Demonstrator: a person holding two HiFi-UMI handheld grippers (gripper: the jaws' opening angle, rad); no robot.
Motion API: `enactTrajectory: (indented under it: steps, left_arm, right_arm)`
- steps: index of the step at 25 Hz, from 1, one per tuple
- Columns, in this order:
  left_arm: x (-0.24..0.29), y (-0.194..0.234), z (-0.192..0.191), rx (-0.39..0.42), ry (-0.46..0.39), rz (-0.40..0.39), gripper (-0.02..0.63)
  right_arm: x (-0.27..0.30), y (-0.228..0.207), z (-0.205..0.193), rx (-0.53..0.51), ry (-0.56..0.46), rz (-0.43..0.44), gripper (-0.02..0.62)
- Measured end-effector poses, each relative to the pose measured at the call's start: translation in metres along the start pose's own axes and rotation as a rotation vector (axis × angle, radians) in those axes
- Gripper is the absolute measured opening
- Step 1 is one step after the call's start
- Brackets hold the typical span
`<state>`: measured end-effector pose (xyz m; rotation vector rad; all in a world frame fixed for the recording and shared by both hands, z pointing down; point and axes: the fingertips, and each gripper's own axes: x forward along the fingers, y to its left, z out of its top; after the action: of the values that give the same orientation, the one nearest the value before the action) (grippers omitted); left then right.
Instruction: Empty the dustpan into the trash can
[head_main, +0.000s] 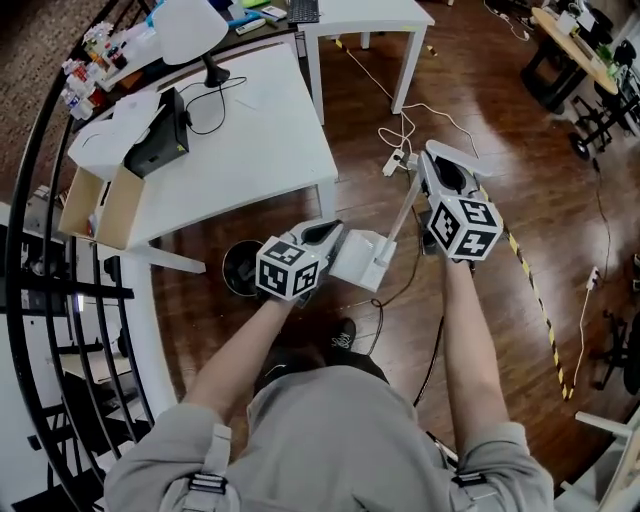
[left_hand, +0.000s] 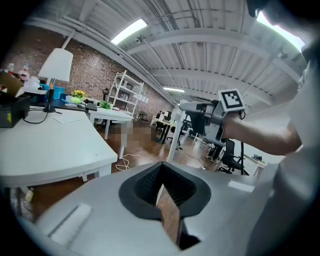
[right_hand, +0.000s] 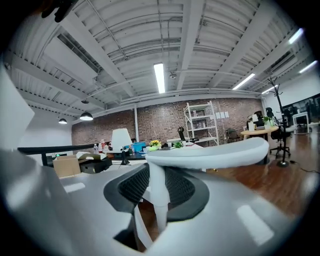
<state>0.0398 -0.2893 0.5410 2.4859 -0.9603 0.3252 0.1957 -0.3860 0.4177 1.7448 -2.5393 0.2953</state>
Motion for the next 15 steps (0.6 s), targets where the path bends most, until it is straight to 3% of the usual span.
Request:
enactTrajectory:
  steps: [6, 15]
  left_arm:
    - [0.000, 0.002, 0.013, 0.019, -0.035, 0.001, 0.005]
    - [0.010, 0.005, -0.010, -0.025, -0.001, 0.000, 0.005]
  right_arm:
    - [0.011, -0.039, -0.053, 0.004, -0.009, -0.054, 0.094]
    - [0.018, -0.081, -0.108, 0.028, -0.024, -0.091, 0.097]
